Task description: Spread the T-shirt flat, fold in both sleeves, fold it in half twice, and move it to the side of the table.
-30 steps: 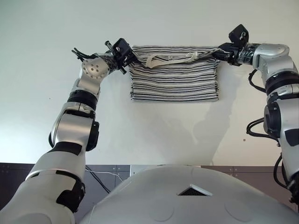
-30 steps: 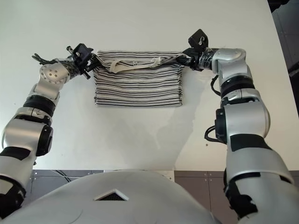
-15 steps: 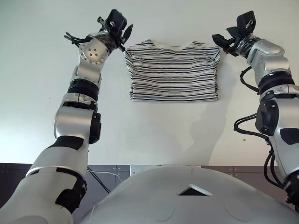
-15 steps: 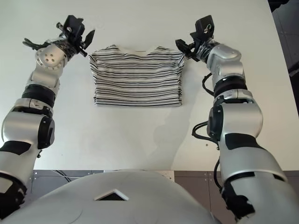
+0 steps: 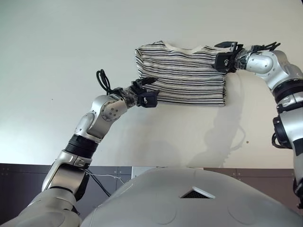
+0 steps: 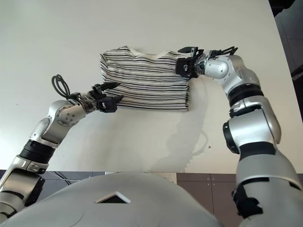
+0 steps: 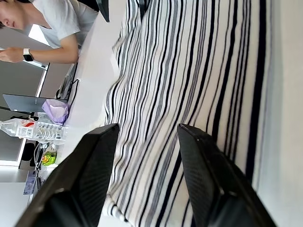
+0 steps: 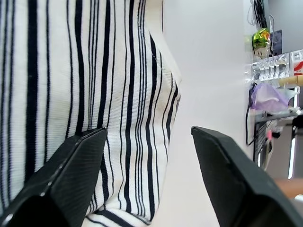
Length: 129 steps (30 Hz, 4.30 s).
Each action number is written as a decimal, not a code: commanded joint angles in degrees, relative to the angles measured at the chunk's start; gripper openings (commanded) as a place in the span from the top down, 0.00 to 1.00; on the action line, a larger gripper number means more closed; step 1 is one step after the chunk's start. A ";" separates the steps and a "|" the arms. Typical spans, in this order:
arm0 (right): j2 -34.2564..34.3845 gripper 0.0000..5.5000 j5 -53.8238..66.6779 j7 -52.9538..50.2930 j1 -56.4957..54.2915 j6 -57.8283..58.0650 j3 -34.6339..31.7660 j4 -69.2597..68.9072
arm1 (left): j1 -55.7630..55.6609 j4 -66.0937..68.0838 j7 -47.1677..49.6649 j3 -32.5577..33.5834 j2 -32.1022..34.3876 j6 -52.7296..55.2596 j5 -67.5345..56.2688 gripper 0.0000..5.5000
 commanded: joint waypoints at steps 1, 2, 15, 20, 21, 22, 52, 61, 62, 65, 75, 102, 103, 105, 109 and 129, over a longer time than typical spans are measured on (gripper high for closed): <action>-6.41 0.40 -2.02 11.68 5.61 -5.48 4.47 -5.55 | -0.99 6.57 1.94 -1.38 3.41 0.14 5.62 0.59; -7.44 0.40 2.49 17.83 7.83 -4.85 3.72 -10.15 | -1.88 9.14 2.66 -1.35 3.98 -0.35 6.05 0.59; -8.29 0.40 39.67 49.84 22.17 48.30 -1.13 -66.19 | -30.29 43.17 14.46 -12.11 9.77 -38.15 16.88 0.59; -4.57 0.40 38.92 44.89 18.41 49.00 -4.88 -61.52 | -39.97 53.50 29.03 -17.32 3.55 -38.43 25.26 0.59; -3.60 0.40 36.94 41.47 16.84 45.77 -5.95 -58.02 | -39.52 54.03 29.49 -16.20 3.71 -39.23 23.34 0.59; -2.76 0.40 34.86 38.01 15.38 41.92 -6.83 -53.89 | -38.25 53.78 28.78 -14.33 4.30 -40.33 20.05 0.59; 9.46 0.84 13.56 5.29 0.86 16.06 -8.06 8.17 | 0.18 -2.25 -3.97 -3.42 6.22 -15.01 -8.03 0.59; 4.07 0.84 28.71 17.70 2.73 20.32 -21.74 -12.63 | 6.10 -0.33 -8.69 -4.88 13.68 -16.08 -2.37 0.59; 2.81 0.84 30.06 18.86 5.06 21.96 -22.70 -17.76 | 6.21 0.50 -8.67 -4.74 14.87 -16.76 -1.99 0.59; -1.92 0.84 33.06 22.80 16.34 26.52 -24.03 -35.84 | 6.72 1.21 -7.58 -3.34 16.56 -18.07 -3.35 0.59; -16.48 0.84 40.30 30.36 54.79 25.90 -32.71 -78.89 | 15.74 -11.35 -6.04 8.24 18.13 -18.54 -19.38 0.59; -13.69 0.53 8.88 8.66 58.74 -1.63 -19.92 -65.94 | 19.64 0.90 9.95 5.07 15.06 -31.48 10.02 0.39; -13.71 0.53 8.98 8.60 58.26 -1.67 -19.45 -65.89 | 18.64 1.80 10.11 4.36 14.61 -31.08 10.48 0.39; -13.89 0.53 9.15 8.47 57.42 -1.93 -18.71 -65.72 | 16.62 3.96 10.55 2.63 13.76 -30.65 11.75 0.39; -14.65 0.53 9.52 8.09 56.14 -2.58 -18.00 -65.28 | 15.00 6.43 11.93 0.51 13.61 -30.91 12.69 0.39; -14.28 0.53 8.39 5.30 57.24 -3.26 -16.10 -67.03 | 12.11 8.08 10.97 -0.26 22.74 -34.09 11.72 0.39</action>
